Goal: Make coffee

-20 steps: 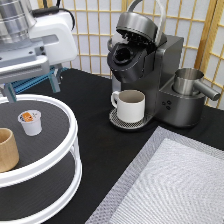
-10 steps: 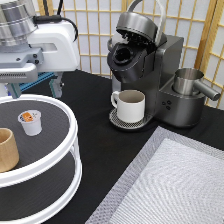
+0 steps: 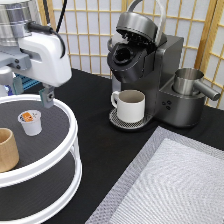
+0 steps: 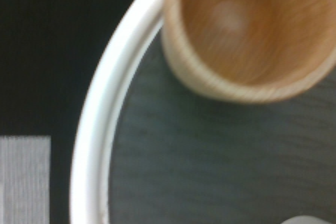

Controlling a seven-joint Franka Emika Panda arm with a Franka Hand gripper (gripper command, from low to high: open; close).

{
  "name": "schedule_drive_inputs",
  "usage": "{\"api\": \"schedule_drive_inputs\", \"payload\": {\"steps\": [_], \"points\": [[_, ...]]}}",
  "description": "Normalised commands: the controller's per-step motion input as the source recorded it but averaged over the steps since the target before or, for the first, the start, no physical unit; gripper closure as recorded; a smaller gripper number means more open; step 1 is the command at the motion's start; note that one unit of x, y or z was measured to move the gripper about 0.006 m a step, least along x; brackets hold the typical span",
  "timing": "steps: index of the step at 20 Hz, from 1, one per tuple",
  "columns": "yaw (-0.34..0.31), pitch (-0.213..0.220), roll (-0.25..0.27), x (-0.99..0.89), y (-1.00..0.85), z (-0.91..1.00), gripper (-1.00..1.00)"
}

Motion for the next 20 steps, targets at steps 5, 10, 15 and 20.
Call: {"api": "schedule_drive_inputs", "payload": {"steps": [5,10,15,20], "points": [[0.040,-0.163,-0.119,-0.67,0.37,-0.04,-1.00],[0.129,-0.209,-0.009,-0.70,0.14,-0.36,-1.00],[0.123,-0.188,-0.007,-0.30,-0.01,-0.39,-1.00],[0.058,-0.087,-0.027,-0.12,-0.03,-0.26,-1.00]]}}
